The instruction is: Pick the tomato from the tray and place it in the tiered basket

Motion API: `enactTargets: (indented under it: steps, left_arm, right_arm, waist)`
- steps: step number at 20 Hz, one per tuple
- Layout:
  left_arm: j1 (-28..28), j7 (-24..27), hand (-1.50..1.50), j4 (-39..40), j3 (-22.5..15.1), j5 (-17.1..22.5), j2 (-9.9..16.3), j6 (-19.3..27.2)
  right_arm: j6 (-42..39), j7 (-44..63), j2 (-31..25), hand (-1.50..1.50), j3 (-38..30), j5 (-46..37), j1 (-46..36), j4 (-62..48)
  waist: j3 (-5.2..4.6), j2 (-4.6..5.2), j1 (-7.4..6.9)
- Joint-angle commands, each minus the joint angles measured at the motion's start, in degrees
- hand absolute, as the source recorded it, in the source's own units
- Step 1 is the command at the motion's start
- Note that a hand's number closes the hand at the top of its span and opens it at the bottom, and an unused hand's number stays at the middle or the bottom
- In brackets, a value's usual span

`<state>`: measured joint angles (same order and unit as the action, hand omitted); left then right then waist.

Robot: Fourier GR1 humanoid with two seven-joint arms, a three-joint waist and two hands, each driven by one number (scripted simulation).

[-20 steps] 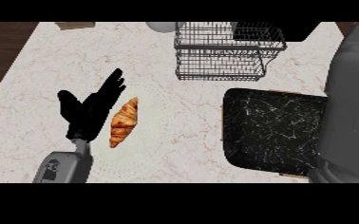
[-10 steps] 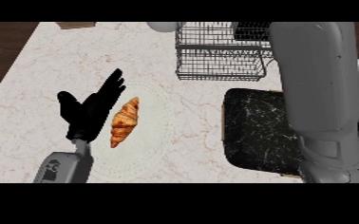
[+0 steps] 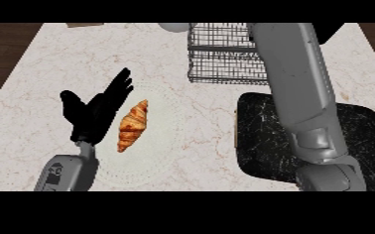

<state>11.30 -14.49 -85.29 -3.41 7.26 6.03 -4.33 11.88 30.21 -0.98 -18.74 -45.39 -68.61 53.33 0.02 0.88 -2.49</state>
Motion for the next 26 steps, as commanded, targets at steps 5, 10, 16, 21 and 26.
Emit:
enactTargets:
  steps: [5,10,16,21,26]
  left_arm:
    - [0.3,0.5,0.00,1.1,-0.4,-0.9,-0.3,-0.2]
    - [1.5,-1.0,0.00,0.8,-1.1,-1.8,-2.2,1.8]
    - [-1.1,1.2,0.00,0.3,0.0,-1.9,-1.2,1.6]
    - [-5.4,4.5,0.00,1.1,1.3,-1.3,-0.5,0.7]
    - [-3.4,1.7,0.00,0.7,1.5,-2.2,-1.1,3.0]
  right_arm:
    - [7.9,-15.7,0.1,-1.50,-4.5,7.7,-8.3,-15.1]
    - [18.1,-19.4,1.0,-1.50,-3.5,6.1,-10.4,-18.1]
    - [24.1,-15.5,-3.6,-1.50,-9.5,9.6,-10.8,-16.4]
    - [18.8,-9.6,-8.1,-1.50,-7.3,8.6,-2.2,-8.4]
    - [3.4,-8.4,-12.5,-1.50,-6.3,13.9,7.8,5.4]
  waist:
    - [-0.04,0.11,-0.34]
    - [-0.04,-0.28,0.31]
    - [-0.02,-0.66,1.36]
    - [-0.03,-1.60,3.83]
    - [0.03,-2.21,5.70]
